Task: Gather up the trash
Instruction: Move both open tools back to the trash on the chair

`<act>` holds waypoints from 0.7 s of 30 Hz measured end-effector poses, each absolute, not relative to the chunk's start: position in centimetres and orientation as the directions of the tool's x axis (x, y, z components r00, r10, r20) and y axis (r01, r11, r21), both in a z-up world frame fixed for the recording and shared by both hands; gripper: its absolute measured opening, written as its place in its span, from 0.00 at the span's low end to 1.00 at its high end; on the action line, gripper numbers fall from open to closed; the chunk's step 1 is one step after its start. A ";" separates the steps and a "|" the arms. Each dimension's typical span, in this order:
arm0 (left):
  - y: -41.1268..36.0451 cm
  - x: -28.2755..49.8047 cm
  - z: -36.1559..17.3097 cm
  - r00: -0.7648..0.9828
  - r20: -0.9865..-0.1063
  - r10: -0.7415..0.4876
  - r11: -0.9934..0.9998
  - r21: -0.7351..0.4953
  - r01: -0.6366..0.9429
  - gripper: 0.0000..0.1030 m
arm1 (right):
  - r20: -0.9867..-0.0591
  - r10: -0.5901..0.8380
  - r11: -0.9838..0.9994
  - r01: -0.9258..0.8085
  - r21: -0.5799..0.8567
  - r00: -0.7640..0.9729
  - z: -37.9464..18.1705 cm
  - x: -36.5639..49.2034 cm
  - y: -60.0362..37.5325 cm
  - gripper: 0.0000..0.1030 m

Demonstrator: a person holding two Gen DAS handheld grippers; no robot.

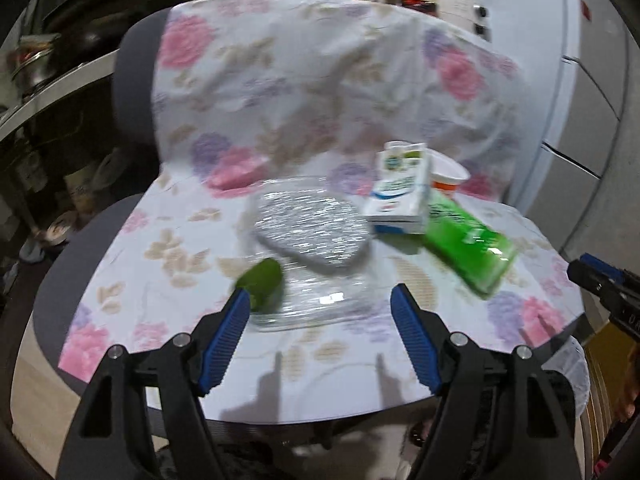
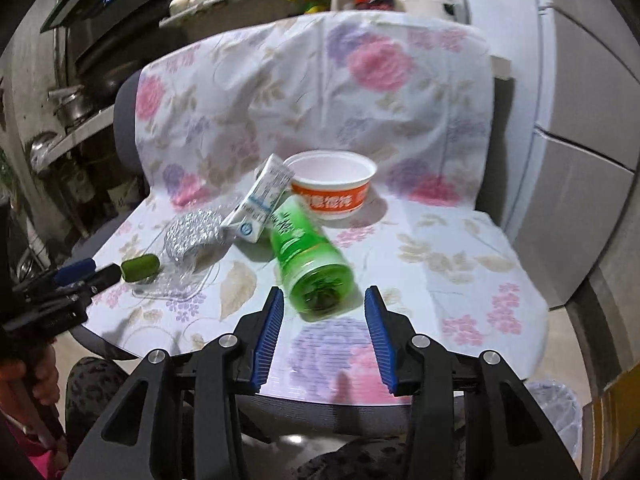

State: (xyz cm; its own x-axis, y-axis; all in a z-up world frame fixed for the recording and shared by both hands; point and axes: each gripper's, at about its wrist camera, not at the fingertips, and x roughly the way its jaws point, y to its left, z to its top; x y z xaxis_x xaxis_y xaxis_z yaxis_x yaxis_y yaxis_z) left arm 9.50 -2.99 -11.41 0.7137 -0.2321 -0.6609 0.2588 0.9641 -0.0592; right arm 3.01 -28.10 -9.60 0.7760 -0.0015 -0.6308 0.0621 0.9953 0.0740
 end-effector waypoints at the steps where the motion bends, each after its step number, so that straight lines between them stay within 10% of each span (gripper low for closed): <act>1: -2.6 9.7 -11.6 0.714 -0.663 -0.223 0.967 -0.060 0.246 0.69 | -0.635 0.004 0.996 0.052 0.069 0.772 -9.7 3.5 -27.8 0.43; 21: -2.5 13.4 -11.4 0.722 -0.672 -0.164 0.980 -0.028 0.197 0.70 | -0.626 0.088 0.996 -0.078 0.045 0.775 -8.9 11.3 -23.9 0.43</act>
State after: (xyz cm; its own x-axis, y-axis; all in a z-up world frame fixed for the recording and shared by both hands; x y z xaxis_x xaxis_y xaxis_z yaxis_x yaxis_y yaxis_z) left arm 13.44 -2.46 -11.43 0.7225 -0.1639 -0.6717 0.1966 0.9801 -0.0277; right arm 11.31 -23.90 -8.88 0.7749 0.0885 -0.6258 -0.0777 0.9960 0.0446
